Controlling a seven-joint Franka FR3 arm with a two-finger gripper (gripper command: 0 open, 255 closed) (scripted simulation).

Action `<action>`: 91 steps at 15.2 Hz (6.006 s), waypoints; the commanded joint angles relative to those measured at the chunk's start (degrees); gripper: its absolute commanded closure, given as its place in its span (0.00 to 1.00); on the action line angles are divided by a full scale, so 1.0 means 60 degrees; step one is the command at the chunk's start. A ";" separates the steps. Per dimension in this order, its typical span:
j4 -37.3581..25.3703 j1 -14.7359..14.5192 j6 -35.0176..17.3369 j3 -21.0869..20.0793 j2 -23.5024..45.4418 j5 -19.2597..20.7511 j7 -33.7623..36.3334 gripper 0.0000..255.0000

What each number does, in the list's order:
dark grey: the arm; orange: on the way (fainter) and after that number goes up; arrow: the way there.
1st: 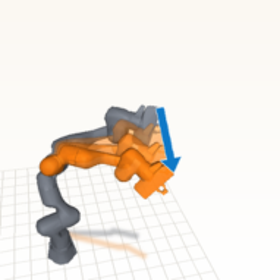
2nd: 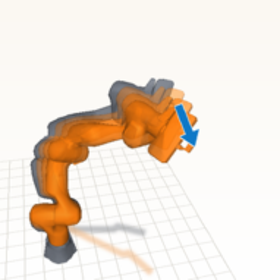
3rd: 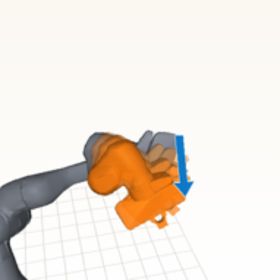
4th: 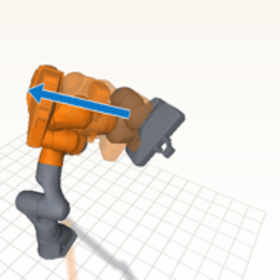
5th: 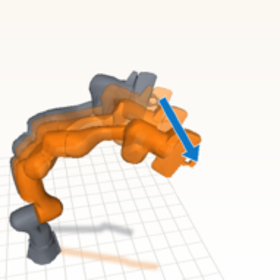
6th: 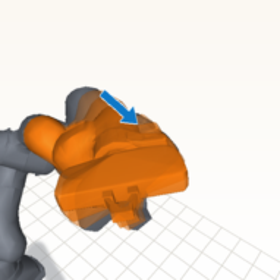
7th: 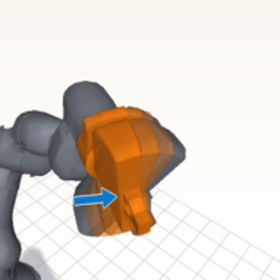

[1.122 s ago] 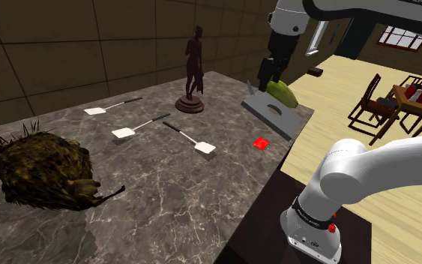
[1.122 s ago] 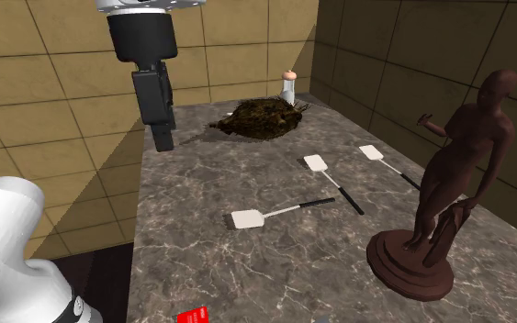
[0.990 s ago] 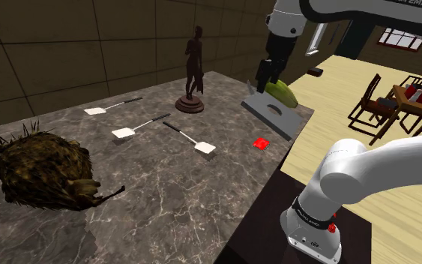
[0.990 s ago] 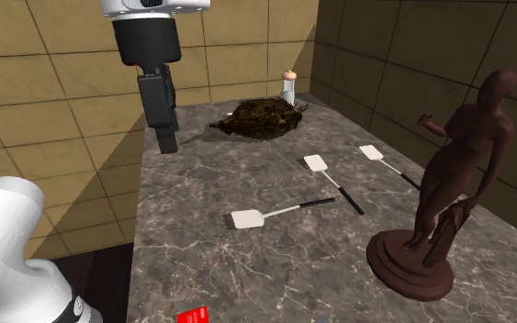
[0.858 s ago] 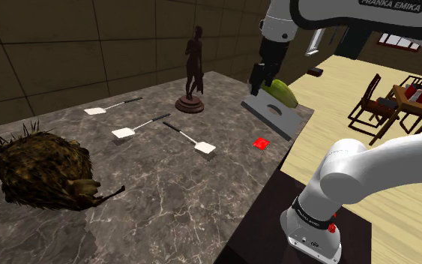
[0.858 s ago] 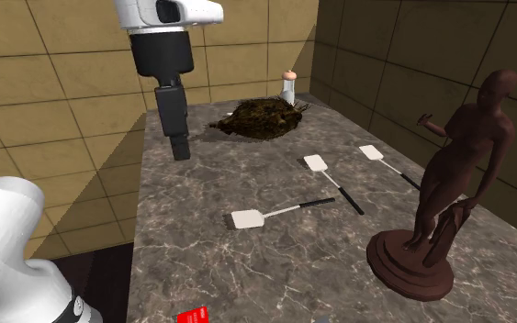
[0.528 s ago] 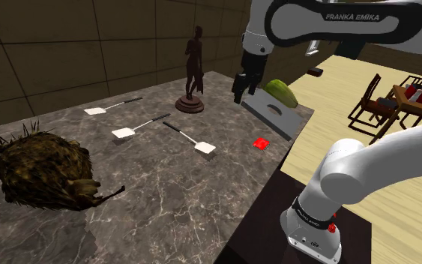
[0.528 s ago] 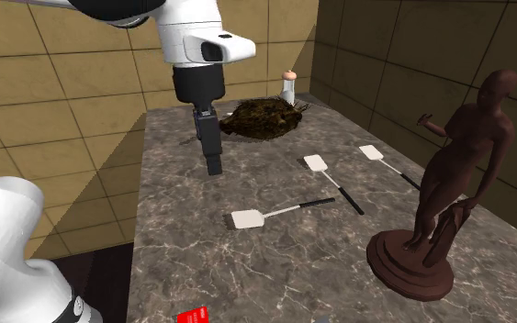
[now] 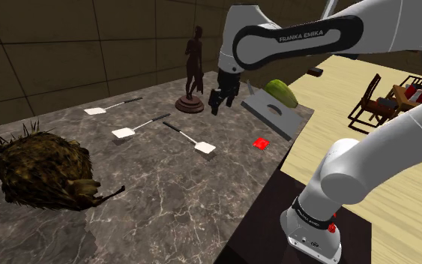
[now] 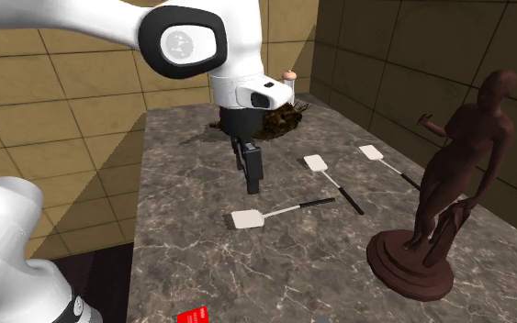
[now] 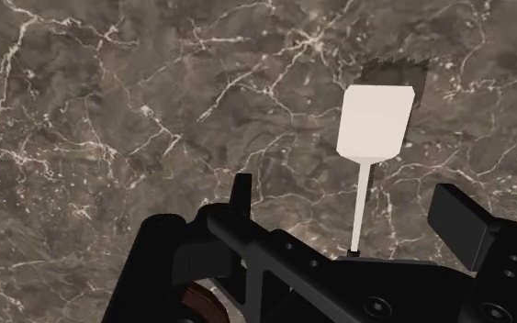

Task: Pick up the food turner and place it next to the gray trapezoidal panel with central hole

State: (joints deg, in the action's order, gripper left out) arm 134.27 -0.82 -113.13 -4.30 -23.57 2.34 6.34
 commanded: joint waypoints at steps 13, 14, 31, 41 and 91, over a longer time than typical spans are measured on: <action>-0.1703 -0.0251 -0.3044 -0.0365 0.4530 -0.0185 0.0439 0.00; -0.1660 -0.0253 -0.3164 -0.0363 0.4607 -0.0172 0.0449 0.00; -0.1460 -0.0260 -0.3822 -0.0351 0.5070 -0.0085 0.0509 1.00; -0.1596 -0.0254 -0.3461 -0.0358 0.4842 -0.0130 0.0475 1.00; -0.2944 0.0982 0.0058 0.1167 0.2663 -0.0431 -0.2464 1.00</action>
State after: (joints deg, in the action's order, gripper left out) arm 116.10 5.01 -112.15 2.61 -7.70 -0.23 -8.26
